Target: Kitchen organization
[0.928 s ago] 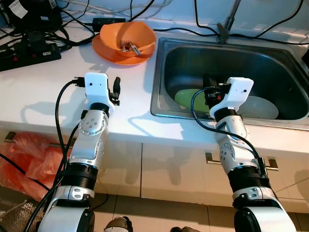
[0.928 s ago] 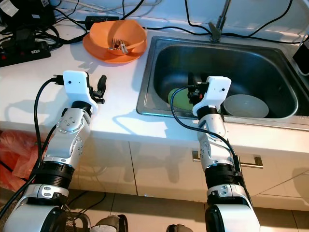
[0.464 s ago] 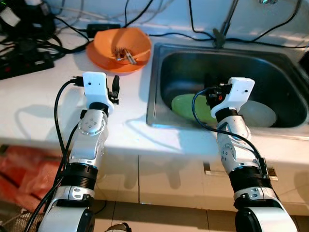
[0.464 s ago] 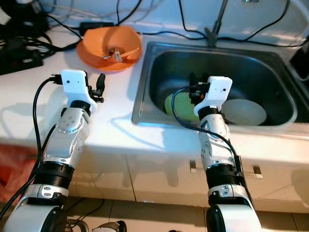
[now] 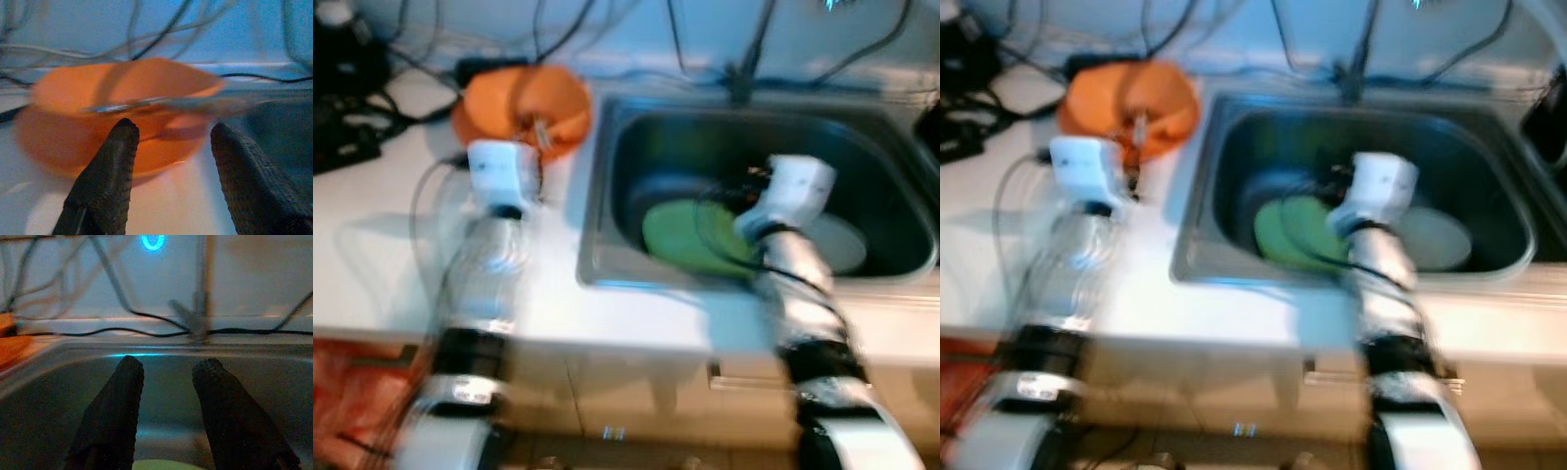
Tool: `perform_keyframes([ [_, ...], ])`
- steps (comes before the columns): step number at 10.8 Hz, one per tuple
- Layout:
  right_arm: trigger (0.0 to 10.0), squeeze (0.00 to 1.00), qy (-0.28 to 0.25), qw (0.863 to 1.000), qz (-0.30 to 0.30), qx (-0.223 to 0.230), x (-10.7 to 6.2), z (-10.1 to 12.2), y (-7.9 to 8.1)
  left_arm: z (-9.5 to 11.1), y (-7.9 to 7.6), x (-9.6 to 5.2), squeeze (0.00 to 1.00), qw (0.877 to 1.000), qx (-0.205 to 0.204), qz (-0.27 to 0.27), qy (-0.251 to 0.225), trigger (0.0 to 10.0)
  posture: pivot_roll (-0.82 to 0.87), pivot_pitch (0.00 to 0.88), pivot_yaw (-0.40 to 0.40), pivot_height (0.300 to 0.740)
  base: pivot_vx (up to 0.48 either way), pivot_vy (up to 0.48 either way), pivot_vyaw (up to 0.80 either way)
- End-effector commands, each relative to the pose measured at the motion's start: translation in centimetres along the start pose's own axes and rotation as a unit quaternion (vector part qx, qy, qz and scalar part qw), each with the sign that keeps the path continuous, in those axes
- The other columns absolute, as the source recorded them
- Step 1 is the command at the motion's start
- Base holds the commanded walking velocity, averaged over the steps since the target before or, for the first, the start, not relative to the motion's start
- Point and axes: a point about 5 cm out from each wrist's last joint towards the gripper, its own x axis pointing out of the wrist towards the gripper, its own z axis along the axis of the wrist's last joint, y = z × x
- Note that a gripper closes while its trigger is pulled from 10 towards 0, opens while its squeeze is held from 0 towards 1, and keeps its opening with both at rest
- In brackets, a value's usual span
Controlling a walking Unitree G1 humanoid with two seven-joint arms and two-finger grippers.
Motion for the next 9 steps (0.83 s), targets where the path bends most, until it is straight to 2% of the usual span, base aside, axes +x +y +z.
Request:
perform_keyframes([
  [1,10.0,0.0,-0.003,1.0,0.018,0.008,0.34,0.11,1.33,0.55,1.41,0.08,0.0,1.0,0.01,0.019,-0.01,10.0,0.06,0.113,-0.028,0.74,0.386,0.0,0.0],
  [3,10.0,0.0,-0.003,1.0,0.018,0.01,0.35,0.11,1.34,0.65,1.35,0.07,0.0,1.0,0.01,0.018,-0.012,10.0,0.06,0.115,-0.029,0.74,0.364,0.0,0.0],
  [9,10.0,0.0,-0.002,1.0,0.024,0.016,0.28,-0.02,1.58,0.98,0.64,0.01,0.0,1.0,-0.009,0.002,-0.01,10.0,0.06,0.117,-0.032,0.74,0.0,0.0,0.0],
])
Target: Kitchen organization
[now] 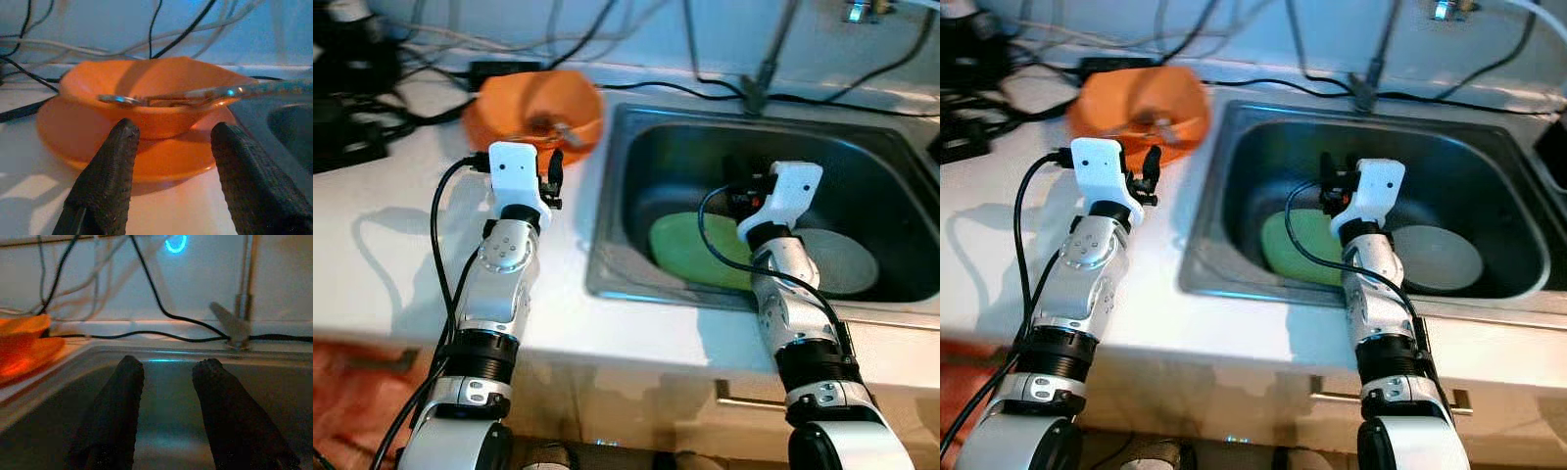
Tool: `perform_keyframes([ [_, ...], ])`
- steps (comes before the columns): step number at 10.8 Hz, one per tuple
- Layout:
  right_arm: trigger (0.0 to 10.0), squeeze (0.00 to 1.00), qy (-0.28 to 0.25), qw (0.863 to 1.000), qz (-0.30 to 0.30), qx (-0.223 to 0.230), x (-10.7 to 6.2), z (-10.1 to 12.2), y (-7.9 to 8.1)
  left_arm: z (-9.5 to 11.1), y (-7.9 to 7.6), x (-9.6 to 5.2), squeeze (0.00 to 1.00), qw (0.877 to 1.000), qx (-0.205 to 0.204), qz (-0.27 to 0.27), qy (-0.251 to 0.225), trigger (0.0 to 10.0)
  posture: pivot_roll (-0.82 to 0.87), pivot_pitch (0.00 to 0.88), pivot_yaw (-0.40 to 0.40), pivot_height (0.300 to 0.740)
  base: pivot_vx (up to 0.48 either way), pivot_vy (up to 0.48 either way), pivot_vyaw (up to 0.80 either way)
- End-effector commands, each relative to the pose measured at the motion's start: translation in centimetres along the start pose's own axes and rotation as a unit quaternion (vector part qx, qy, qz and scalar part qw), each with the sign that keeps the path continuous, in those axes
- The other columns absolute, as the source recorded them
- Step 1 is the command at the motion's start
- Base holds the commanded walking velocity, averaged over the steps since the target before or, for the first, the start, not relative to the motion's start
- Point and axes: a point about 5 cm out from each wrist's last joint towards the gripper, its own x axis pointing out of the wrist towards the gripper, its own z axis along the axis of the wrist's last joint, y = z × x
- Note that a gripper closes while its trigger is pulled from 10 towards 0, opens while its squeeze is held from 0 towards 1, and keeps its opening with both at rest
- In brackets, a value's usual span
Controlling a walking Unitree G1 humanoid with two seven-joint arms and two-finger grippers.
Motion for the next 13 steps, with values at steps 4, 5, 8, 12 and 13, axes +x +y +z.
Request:
perform_keyframes([
  [4,10.0,0.0,0.002,1.0,-0.008,0.008,-0.1,-0.1,-0.4,2.1,-1.8,-1.3,0.0,0.996,0.012,-0.085,-0.003,10.0,0.06,0.119,-0.031,0.74,0.0,0.0,0.0],
  [5,10.0,0.0,0.003,1.0,-0.008,0.009,-0.1,-0.1,-0.3,1.9,-1.5,-1.5,0.0,0.996,0.024,-0.083,0.021,10.0,0.06,0.119,-0.031,0.74,0.0,0.0,0.0],
  [8,10.0,0.0,0.0,1.0,-0.011,0.014,-0.1,-0.1,-0.4,3.4,-2.0,-2.5,0.0,0.986,0.051,-0.157,0.008,10.0,0.07,0.118,-0.031,0.74,0.0,0.0,0.0],
  [12,10.0,0.0,-0.003,1.0,-0.009,0.024,-0.1,0.0,-0.2,4.5,-2.5,-4.4,0.0,0.969,0.068,-0.237,0.008,10.0,0.08,0.117,-0.035,0.74,0.0,0.0,0.0],
  [13,10.0,0.0,-0.003,1.0,-0.009,0.025,-0.1,0.0,-0.2,4.5,-2.5,-5.0,0.0,0.961,0.072,-0.266,0.017,10.0,0.08,0.117,-0.035,0.74,0.0,0.0,0.0],
])
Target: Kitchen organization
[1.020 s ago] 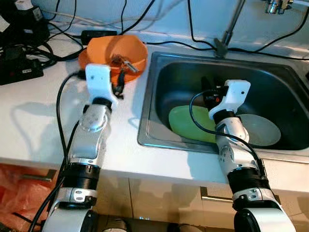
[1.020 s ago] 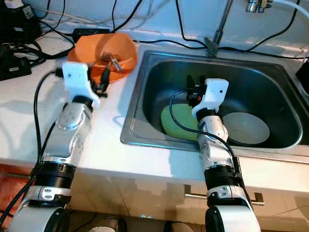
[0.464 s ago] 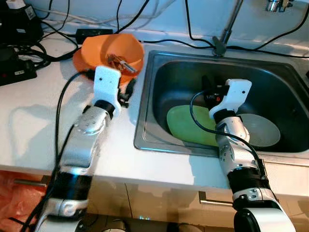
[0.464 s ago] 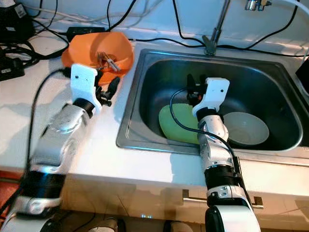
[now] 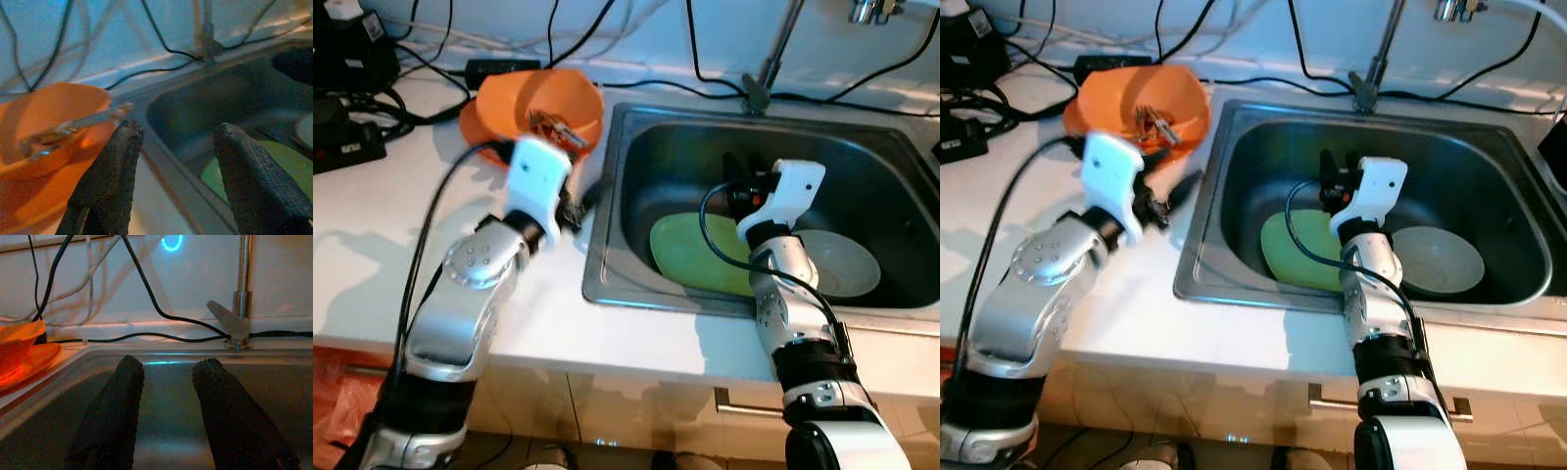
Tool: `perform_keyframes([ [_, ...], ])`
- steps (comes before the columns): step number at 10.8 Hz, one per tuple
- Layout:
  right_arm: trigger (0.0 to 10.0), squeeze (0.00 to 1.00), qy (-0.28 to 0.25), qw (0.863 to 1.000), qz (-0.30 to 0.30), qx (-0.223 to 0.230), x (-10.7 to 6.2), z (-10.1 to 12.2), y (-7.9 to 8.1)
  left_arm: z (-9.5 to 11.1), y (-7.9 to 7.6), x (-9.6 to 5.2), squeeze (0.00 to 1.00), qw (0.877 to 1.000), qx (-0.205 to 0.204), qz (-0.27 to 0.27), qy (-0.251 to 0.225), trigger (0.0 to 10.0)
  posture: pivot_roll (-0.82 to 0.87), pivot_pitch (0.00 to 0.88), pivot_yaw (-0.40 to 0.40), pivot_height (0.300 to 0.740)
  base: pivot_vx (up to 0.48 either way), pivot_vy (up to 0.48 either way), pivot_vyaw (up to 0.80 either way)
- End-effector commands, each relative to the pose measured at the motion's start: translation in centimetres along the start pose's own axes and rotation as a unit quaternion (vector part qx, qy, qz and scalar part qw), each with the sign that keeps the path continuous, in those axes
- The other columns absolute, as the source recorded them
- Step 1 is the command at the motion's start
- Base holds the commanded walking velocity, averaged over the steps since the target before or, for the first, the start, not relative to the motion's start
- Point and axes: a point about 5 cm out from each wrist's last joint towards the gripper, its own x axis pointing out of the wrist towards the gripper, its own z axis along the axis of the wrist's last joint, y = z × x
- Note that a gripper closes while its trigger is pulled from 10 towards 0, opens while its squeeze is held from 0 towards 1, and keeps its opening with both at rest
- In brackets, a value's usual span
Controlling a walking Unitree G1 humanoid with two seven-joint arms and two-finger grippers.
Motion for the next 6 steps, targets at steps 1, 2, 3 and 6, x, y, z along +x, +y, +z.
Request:
perform_keyframes([
  [1,10.0,0.0,0.006,1.0,-0.006,0.006,-0.2,-0.3,-0.4,-1.2,-0.5,-0.6,0.0,0.999,0.004,-0.036,0.039,10.0,0.08,0.117,-0.035,0.74,0.0,0.0,0.0],
  [2,10.0,0.0,0.006,1.0,-0.006,0.007,-0.2,-0.3,-0.4,-2.1,-0.2,-0.9,0.0,0.997,0.013,-0.034,0.066,10.0,0.08,0.117,-0.035,0.74,0.0,0.0,0.0],
  [3,10.0,0.0,0.006,1.0,-0.007,0.008,-0.2,-0.3,-0.4,-2.5,1.0,-0.7,0.0,0.997,0.015,0.015,0.07,10.0,0.08,0.121,-0.037,0.74,0.0,0.0,0.0],
  [6,10.0,0.0,0.006,1.0,-0.007,0.01,-0.2,-0.3,-0.5,-2.3,4.3,0.4,0.0,0.986,-0.001,0.157,0.061,10.0,0.08,0.121,-0.037,0.74,0.0,0.0,0.0],
])
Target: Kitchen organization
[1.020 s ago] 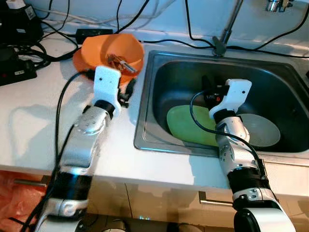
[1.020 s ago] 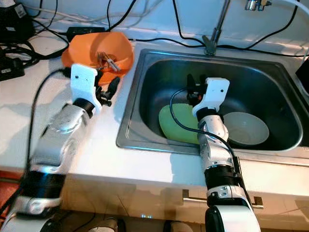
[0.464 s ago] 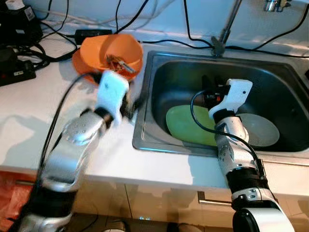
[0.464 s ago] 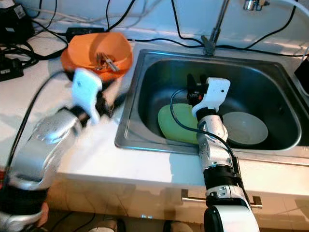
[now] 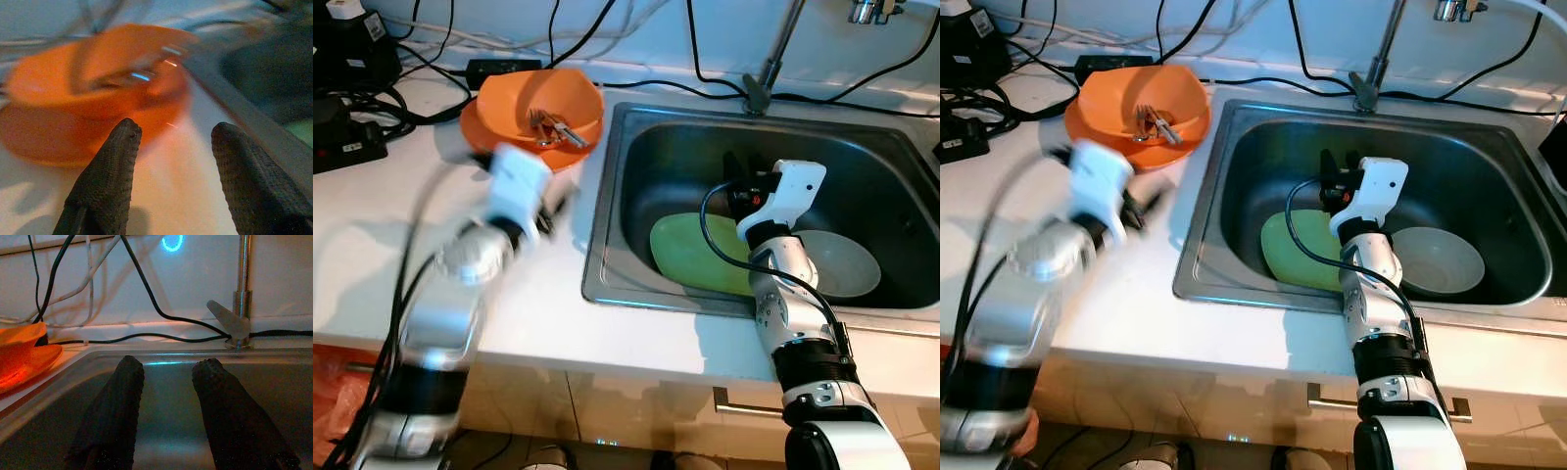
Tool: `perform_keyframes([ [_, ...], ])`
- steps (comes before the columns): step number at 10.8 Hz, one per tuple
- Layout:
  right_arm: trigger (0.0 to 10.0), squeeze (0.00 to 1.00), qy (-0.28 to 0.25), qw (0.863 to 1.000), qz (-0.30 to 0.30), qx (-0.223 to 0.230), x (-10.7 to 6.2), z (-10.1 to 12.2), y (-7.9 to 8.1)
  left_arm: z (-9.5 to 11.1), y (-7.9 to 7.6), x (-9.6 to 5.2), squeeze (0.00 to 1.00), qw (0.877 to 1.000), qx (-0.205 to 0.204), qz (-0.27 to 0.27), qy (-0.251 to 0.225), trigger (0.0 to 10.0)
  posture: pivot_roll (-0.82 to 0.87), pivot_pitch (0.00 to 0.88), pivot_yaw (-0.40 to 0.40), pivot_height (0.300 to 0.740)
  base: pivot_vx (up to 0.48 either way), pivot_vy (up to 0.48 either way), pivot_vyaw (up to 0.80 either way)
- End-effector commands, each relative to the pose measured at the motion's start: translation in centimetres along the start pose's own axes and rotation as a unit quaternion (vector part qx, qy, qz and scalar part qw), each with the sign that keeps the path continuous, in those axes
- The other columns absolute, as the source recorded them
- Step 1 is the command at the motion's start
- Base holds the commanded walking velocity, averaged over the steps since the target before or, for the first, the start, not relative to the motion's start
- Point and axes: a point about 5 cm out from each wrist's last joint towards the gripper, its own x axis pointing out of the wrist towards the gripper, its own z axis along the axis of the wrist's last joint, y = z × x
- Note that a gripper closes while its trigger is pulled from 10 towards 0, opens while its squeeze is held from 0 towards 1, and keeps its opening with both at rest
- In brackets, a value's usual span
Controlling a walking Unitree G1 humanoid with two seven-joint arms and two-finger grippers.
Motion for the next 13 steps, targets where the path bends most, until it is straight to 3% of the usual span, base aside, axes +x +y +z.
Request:
perform_keyframes([
  [1,10.0,0.0,0.007,1.0,-0.005,0.005,-0.2,-0.3,-0.4,0.5,0.8,0.6,0.0,0.999,-0.001,0.036,-0.009,10.0,0.08,0.121,-0.037,0.74,0.0,0.0,0.0],
  [5,10.0,0.0,0.007,1.0,-0.006,0.004,-0.3,-0.3,-0.5,0.1,1.0,3.0,0.0,0.998,-0.013,0.058,0.028,10.0,0.06,0.119,-0.026,0.74,0.0,0.0,0.0],
  [8,10.0,0.0,0.007,1.0,-0.007,0.005,-0.4,-0.3,-0.4,0.2,0.9,3.9,0.0,0.997,-0.029,0.064,0.04,10.0,0.06,0.121,-0.023,0.74,0.0,0.0,0.0],
  [13,10.0,0.0,0.009,1.0,-0.006,0.008,-0.5,-0.5,-0.2,0.1,2.5,5.9,0.0,0.989,-0.059,0.095,0.096,10.0,0.07,0.126,-0.008,0.74,0.0,0.0,0.0],
])
